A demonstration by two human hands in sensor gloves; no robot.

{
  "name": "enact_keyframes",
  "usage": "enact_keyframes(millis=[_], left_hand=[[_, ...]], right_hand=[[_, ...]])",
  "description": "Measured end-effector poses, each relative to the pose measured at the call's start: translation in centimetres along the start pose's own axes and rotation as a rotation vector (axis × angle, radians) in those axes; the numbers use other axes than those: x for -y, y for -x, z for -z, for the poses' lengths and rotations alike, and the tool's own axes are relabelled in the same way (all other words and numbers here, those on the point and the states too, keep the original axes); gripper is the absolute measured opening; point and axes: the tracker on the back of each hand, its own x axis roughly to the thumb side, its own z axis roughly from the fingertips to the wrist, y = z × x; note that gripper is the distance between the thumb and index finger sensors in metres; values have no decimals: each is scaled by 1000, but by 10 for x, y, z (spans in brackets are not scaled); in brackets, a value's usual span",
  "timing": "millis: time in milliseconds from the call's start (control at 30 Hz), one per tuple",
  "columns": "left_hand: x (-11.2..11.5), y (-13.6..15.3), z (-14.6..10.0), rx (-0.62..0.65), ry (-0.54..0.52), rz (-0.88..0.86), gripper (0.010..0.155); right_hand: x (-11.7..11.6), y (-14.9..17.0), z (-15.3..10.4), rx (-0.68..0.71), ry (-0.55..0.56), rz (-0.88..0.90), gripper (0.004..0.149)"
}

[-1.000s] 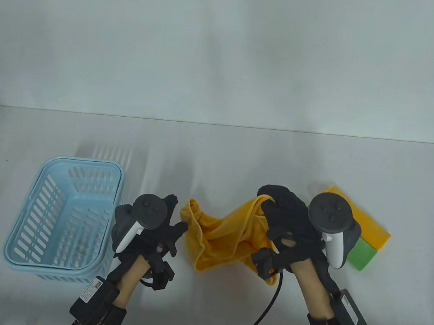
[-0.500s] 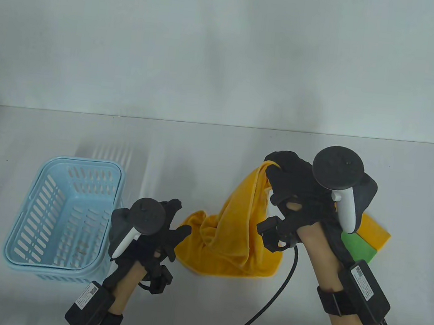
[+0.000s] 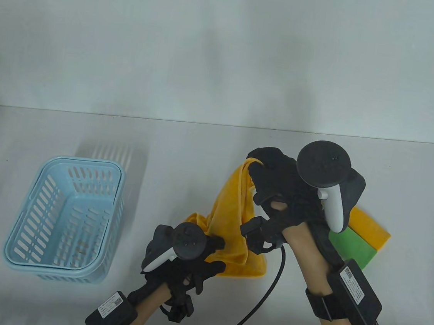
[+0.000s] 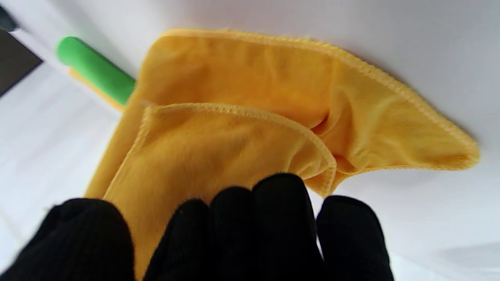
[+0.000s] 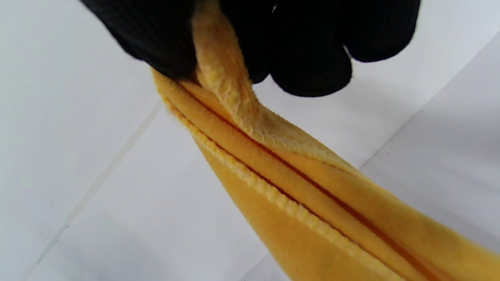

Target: Roll square towel into towel roll

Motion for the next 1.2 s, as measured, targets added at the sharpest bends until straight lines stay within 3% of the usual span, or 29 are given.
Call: enact_keyframes(millis=[300,467,600,900,1200], left_hand=[[7,14,8,-136,-63,-3,100],[2,18,7,-195,-150,-20,90],[0,20,4,-170,-131,-29,82],[-15,37,-1,-181,-122,-125,46],[-72,64,-23,-249,-356,-347,43]], right_hand=[[-10,-19,-7,45,-22,24,39],[-17,-22,-9,53,-38,33,39],[-14,-21,-5,46,-16,18,39],[14,-2,9,-13,67,-16,39],[59,46,26,-108,151,-65,37]])
